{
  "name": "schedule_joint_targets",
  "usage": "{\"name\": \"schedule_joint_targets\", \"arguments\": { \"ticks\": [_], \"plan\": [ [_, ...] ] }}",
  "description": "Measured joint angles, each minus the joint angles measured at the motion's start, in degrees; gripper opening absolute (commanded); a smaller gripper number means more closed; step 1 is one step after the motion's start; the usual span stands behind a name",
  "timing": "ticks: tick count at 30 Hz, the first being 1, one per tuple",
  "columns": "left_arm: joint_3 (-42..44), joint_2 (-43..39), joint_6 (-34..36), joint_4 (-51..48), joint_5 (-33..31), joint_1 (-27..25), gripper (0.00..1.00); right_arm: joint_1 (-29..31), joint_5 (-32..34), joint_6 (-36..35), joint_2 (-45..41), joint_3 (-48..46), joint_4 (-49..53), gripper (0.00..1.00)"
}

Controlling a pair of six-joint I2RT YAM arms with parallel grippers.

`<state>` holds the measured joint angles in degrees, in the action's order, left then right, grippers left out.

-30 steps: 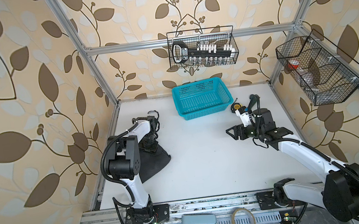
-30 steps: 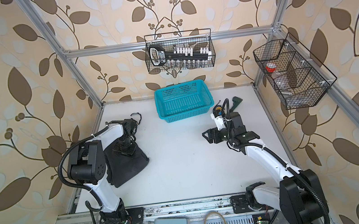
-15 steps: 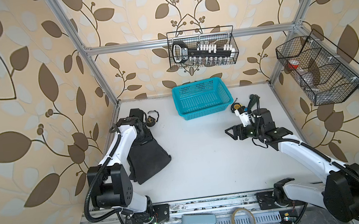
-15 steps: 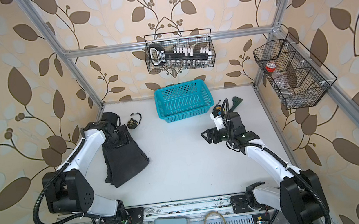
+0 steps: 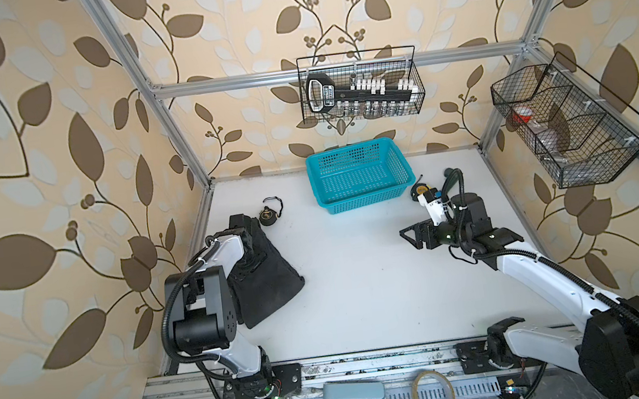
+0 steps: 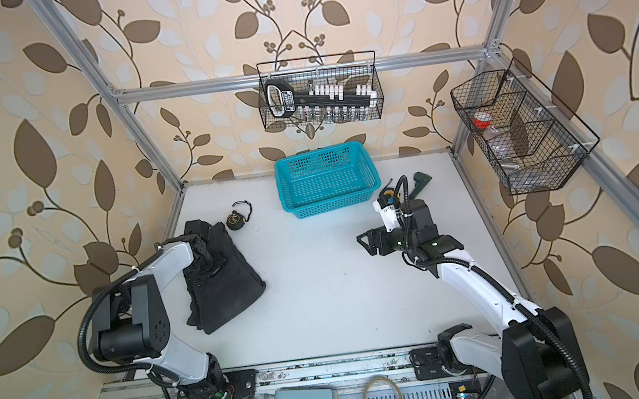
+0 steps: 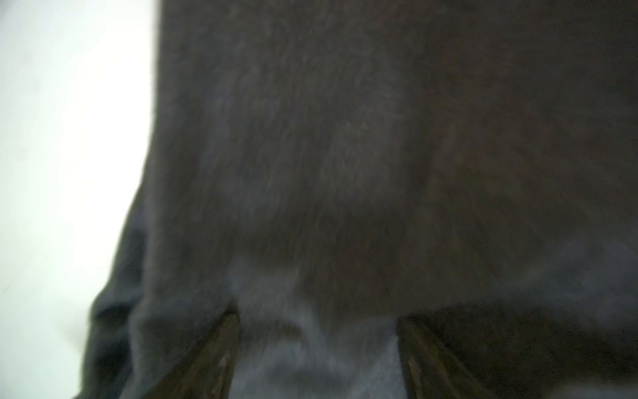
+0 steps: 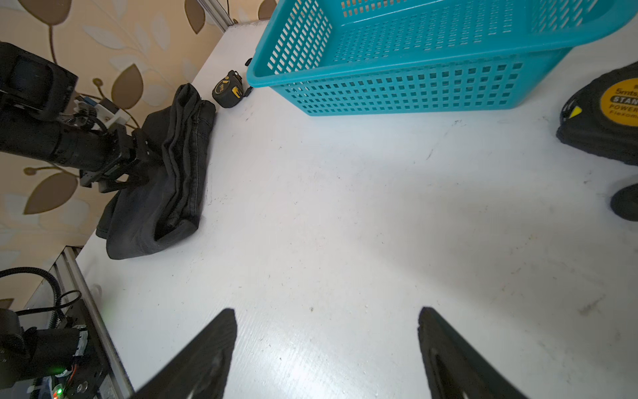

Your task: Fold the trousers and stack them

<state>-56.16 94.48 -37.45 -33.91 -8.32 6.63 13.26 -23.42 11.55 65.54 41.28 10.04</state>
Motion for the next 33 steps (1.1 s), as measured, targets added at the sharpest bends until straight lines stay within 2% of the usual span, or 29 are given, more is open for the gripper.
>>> {"name": "schedule_joint_targets", "arguments": {
  "ticks": [3,12,22,33],
  "plan": [
    [-1.5,2.2,3.7,0.3,1.2,1.0,0.72,0.0,0.0,0.1,0.0,0.0,-0.3,0.83],
    [-18.5,15.1,19.4,-3.4,1.8,5.7,0.67,0.0,0.0,-0.4,-0.1,0.5,-0.1,0.83],
    [-34.1,25.4,37.6,-8.1,-2.0,7.3,0.67,0.1,0.1,-1.7,-0.2,0.5,0.9,0.83],
    [-55.4,38.2,47.8,-11.4,-3.5,7.2,0.67,0.2,0.5,-3.0,-0.2,0.5,3.0,0.83]
  ]
}}
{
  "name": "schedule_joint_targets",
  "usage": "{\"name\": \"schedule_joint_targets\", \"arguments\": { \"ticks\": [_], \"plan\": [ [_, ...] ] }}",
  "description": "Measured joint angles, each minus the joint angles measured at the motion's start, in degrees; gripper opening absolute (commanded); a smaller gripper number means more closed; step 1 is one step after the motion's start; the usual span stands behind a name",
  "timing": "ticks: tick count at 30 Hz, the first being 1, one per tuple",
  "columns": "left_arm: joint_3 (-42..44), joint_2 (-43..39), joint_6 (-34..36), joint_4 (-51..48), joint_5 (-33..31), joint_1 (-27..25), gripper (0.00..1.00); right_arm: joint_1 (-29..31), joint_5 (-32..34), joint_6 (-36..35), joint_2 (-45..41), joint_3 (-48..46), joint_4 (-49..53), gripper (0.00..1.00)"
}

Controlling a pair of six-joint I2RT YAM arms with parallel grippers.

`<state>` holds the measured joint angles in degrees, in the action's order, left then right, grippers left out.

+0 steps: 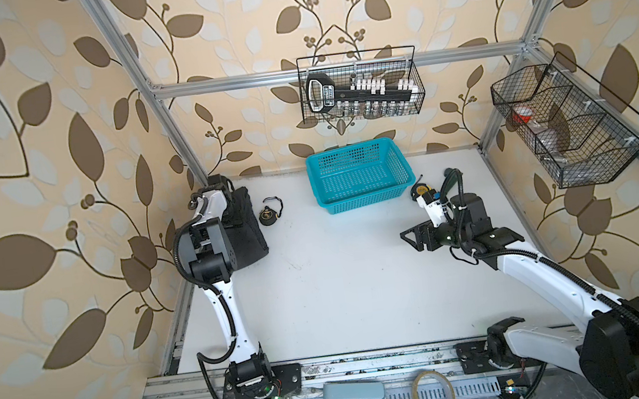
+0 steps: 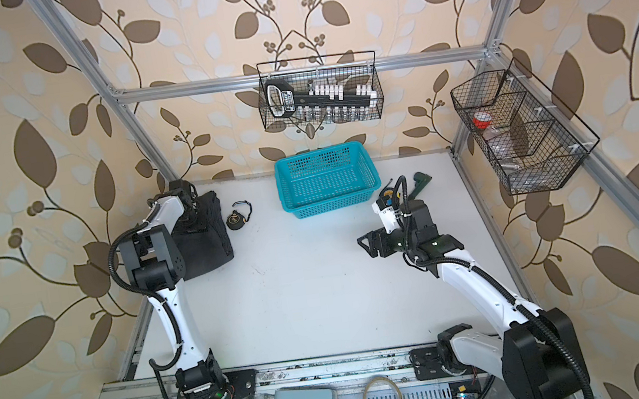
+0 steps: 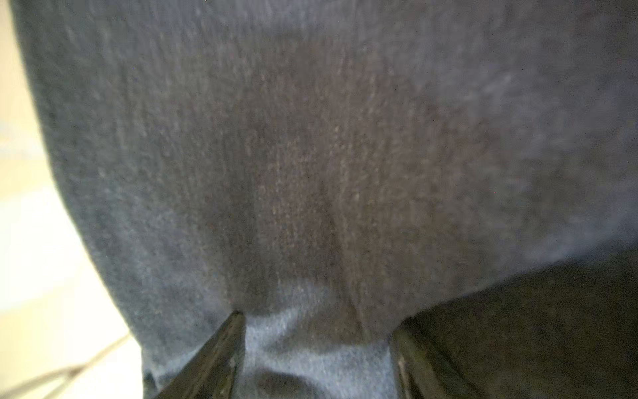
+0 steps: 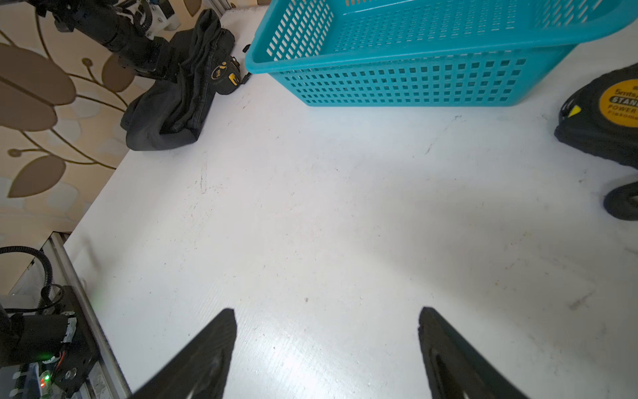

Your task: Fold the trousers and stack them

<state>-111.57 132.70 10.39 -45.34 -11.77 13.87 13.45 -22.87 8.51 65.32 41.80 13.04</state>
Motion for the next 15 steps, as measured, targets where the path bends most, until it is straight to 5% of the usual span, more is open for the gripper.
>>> {"name": "schedule_joint_targets", "arguments": {
  "ticks": [9,15],
  "plan": [
    [-9.6,5.3,7.8,-1.6,2.2,-2.1,0.66,0.0,0.4,-0.6,0.6,0.7,1.1,0.83],
    [-7.7,4.9,13.1,0.5,-1.3,-4.9,0.66,0.0,0.4,-1.0,2.0,1.8,1.0,0.83]
  ]
}}
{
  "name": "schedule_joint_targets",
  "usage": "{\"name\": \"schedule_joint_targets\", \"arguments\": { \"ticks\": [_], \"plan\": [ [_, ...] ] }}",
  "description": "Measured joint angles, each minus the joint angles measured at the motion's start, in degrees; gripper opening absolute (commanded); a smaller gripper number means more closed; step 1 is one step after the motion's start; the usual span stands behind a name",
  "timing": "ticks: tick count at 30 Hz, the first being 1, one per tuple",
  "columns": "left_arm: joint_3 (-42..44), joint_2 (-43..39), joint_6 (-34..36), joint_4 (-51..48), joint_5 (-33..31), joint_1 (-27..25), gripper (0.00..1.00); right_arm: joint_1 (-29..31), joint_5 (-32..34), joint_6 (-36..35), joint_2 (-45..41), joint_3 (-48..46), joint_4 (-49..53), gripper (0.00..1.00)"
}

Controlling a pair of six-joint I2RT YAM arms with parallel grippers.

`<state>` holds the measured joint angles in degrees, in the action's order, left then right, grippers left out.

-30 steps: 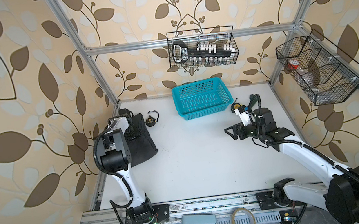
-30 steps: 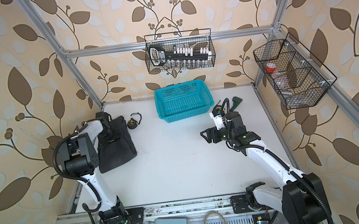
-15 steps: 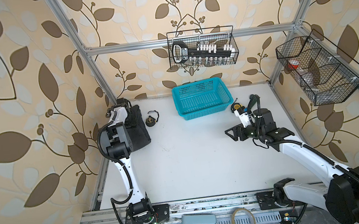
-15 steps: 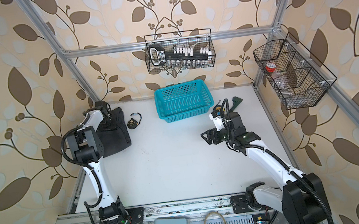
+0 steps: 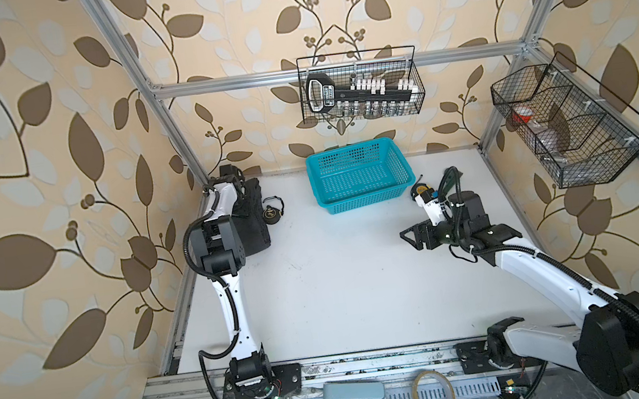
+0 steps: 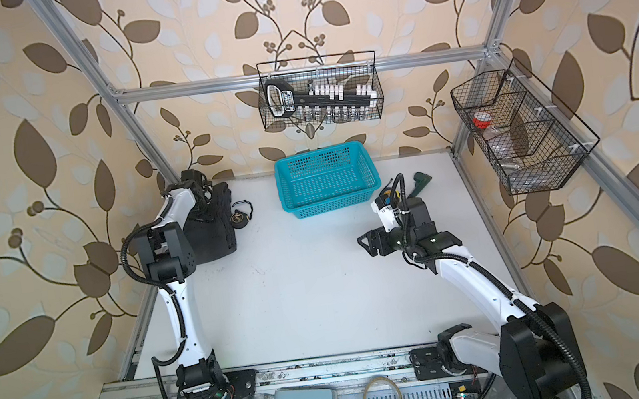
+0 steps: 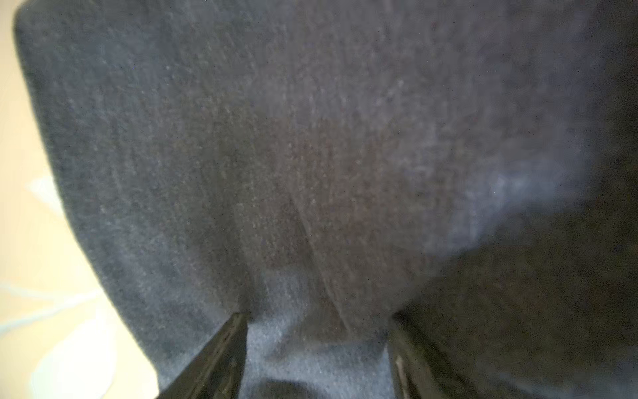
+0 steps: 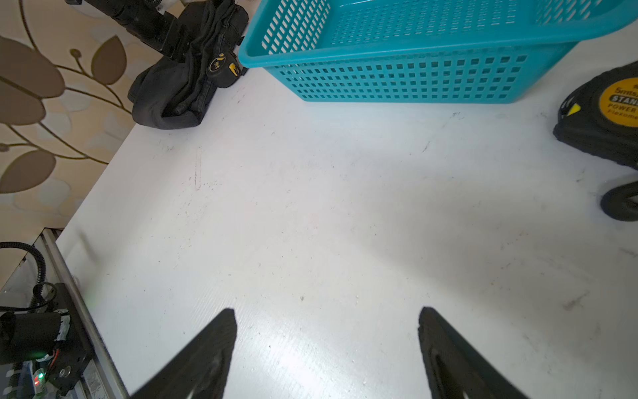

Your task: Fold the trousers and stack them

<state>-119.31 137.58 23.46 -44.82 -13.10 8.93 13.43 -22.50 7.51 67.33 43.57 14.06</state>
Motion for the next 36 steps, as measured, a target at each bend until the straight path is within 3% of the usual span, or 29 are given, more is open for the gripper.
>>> {"name": "schedule_joint_targets", "arguments": {
  "ticks": [4,11,14,19,23,25,28,33,36],
  "plan": [
    [2.6,-1.4,2.3,2.4,-2.2,-0.3,0.68,0.0,0.0,-0.1,0.9,0.5,0.0,0.83],
    [3.5,-3.6,3.4,1.6,-2.5,-0.2,0.80,-0.2,0.0,0.8,2.2,2.0,-1.5,0.84],
    [3.9,-6.4,2.4,-0.5,-2.6,-0.1,0.83,-0.8,0.1,2.2,2.3,2.0,-3.3,0.90],
    [7.0,-15.8,-3.3,-2.9,1.4,1.3,0.84,-3.3,2.0,5.3,2.3,1.2,-8.7,0.91],
    [18.7,-29.1,-9.6,-1.3,6.8,2.1,0.87,-6.1,6.3,6.5,0.9,-1.9,-11.9,0.95],
    [27.6,-36.5,-12.6,1.1,8.9,2.4,0.99,-7.7,10.3,6.3,-0.8,-4.0,-12.9,0.97],
    [40.0,-44.5,-16.0,5.1,10.8,2.4,0.99,-10.7,16.3,5.9,-3.9,-7.9,-15.2,1.00],
    [56.4,-49.4,-19.9,14.8,11.5,2.4,0.99,-16.5,25.6,4.7,-6.3,-15.6,-21.8,1.00],
    [66.3,-51.9,-22.0,23.2,11.9,2.4,0.99,-17.0,29.7,3.0,-6.5,-20.5,-26.7,1.00]
  ]
}}
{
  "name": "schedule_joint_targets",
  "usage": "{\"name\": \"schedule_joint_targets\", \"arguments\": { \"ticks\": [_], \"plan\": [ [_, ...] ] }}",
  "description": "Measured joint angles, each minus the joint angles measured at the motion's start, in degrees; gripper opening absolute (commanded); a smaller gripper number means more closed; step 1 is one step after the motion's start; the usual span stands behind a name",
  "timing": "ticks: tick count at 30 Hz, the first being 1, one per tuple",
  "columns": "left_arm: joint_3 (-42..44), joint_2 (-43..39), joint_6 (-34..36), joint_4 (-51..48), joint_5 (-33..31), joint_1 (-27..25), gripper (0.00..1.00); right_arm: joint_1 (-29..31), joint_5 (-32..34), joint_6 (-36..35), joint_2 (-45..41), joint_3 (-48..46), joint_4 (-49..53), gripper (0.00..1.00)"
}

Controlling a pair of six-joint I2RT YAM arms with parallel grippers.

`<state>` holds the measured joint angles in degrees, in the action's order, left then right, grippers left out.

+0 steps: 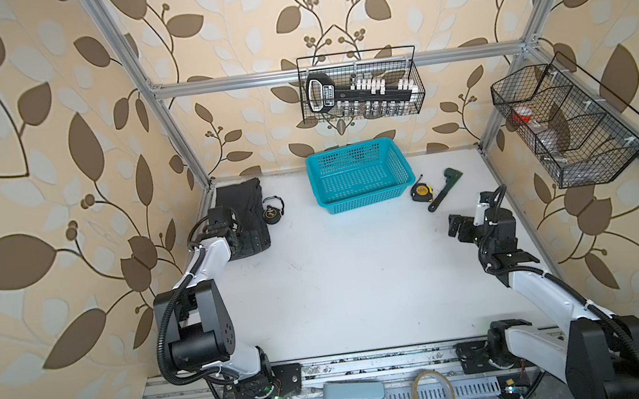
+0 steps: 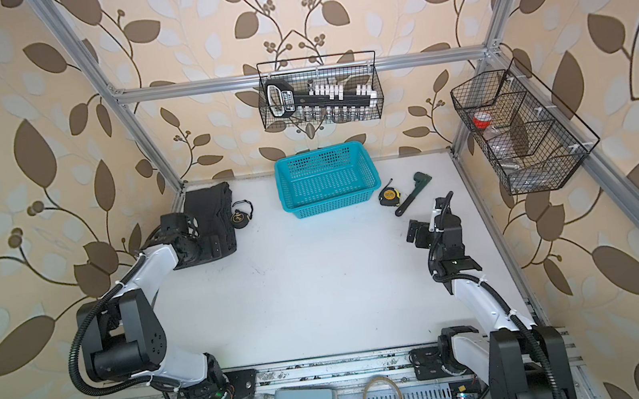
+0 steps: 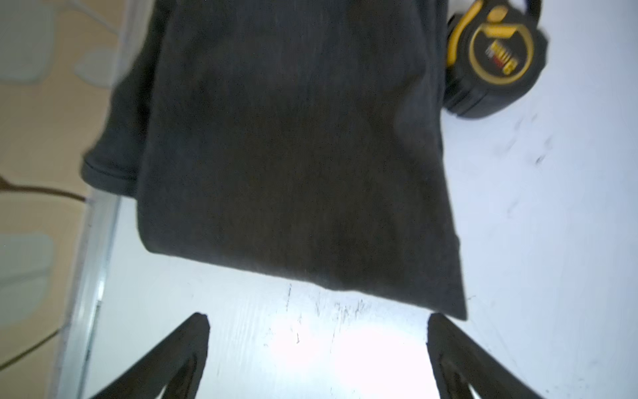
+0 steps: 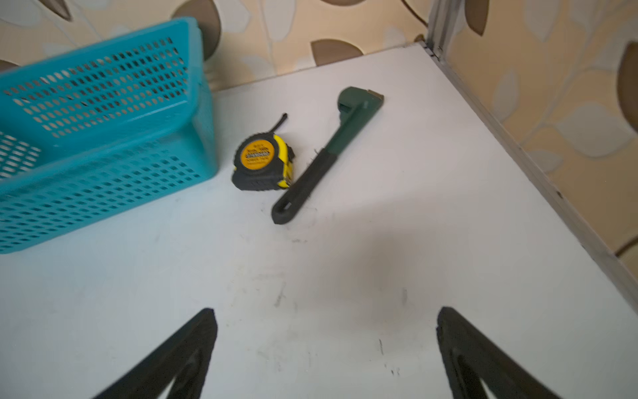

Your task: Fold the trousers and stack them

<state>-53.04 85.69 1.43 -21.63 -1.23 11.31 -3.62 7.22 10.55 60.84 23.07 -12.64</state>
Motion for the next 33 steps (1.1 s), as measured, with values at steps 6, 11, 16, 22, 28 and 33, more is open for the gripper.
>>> {"name": "schedule_joint_targets", "arguments": {
  "ticks": [6,11,16,22,28,33],
  "plan": [
    [13.8,-6.0,-3.3,15.4,2.4,0.0,0.99,0.0,2.8,-3.0,0.5,-11.3,-14.9,1.00],
    [19.2,-5.9,-5.8,27.3,3.9,-0.5,0.99,0.8,1.5,-4.1,8.4,-11.7,-28.5,1.00],
    [19.7,-2.6,-6.3,36.6,4.1,-2.4,0.99,5.2,0.9,-7.0,16.4,-11.9,-38.2,1.00],
    [22.8,-1.7,-6.4,43.8,4.0,-2.7,0.99,5.2,1.1,-7.9,16.5,-12.4,-43.7,1.00],
    [22.9,-1.7,-6.5,45.9,4.1,-2.7,0.99,5.2,1.1,-8.2,16.5,-12.5,-45.2,1.00],
    [22.9,-1.7,-6.4,46.9,4.3,-2.7,0.99,5.2,1.1,-8.3,16.5,-12.5,-45.5,1.00]
  ]
}}
